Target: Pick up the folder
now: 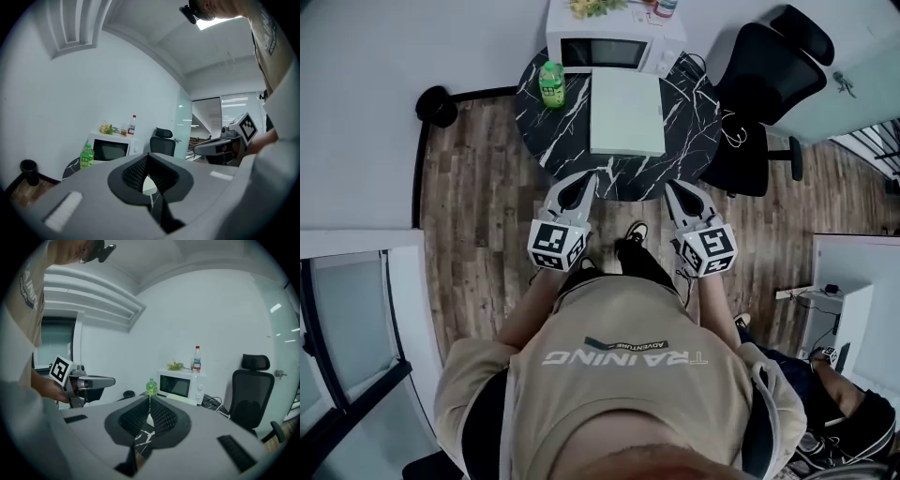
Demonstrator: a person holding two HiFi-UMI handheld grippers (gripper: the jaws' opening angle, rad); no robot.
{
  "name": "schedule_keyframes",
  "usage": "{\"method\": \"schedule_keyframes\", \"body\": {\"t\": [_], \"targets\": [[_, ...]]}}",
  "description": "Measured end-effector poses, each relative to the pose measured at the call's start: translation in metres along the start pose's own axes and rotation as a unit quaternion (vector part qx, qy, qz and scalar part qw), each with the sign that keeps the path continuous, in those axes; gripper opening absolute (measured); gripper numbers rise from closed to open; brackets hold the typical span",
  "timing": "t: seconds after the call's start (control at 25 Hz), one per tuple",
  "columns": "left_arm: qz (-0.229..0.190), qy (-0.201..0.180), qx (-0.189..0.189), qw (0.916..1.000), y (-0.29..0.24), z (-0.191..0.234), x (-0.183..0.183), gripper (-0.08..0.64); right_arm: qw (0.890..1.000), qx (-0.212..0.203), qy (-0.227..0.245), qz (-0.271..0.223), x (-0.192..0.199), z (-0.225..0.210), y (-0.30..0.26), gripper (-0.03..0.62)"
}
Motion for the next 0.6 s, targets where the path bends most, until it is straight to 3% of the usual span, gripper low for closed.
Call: {"method": "schedule_keyframes", "body": {"t": [0.16,0.6], "targets": [[0.003,0.023,-0.046,0.9987,-0.002,0.022,0.004,0.006,1.0,-0.009,0.011,0.009,0.002,-0.004,-0.014,0.012],[0.035,-0.004,-0.084,0.9958,-0.042,0.048,-0.004,0.006,0.998,-0.052,-0.021,-0.003,0.008,-0.05,-0.072,0.012]]}}
Point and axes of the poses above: the fingertips, and each gripper's own axes: y backward along the fingers, z to its left, x out of its underside, the point moved 5 cm from there along y, backward along the fingers, and after that the axes turned 5 degrees about -z, right-handed, at the moved point
